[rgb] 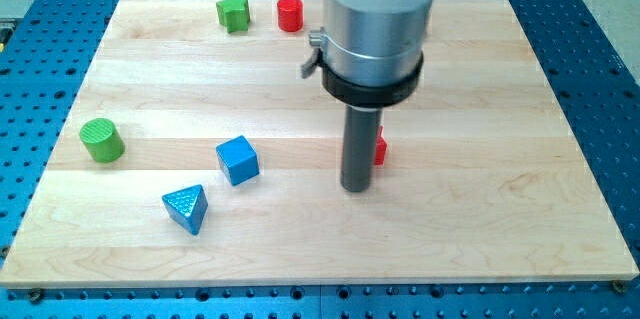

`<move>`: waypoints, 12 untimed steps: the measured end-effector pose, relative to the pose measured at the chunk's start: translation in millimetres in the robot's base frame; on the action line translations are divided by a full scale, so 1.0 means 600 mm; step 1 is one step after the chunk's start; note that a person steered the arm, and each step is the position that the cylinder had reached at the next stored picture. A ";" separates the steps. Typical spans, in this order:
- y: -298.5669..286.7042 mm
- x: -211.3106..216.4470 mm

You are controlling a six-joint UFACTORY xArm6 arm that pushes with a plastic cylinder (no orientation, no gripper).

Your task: Slide the red star to the bottom right of the red circle

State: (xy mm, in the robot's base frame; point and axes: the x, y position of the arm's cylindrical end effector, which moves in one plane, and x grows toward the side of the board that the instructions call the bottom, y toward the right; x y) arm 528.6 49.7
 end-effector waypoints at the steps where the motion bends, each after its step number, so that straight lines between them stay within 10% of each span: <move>1: 0.023 0.017; 9: -0.035 -0.155; 11: 0.092 -0.176; 12: -0.038 -0.231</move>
State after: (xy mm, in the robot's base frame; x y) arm 389.8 26.6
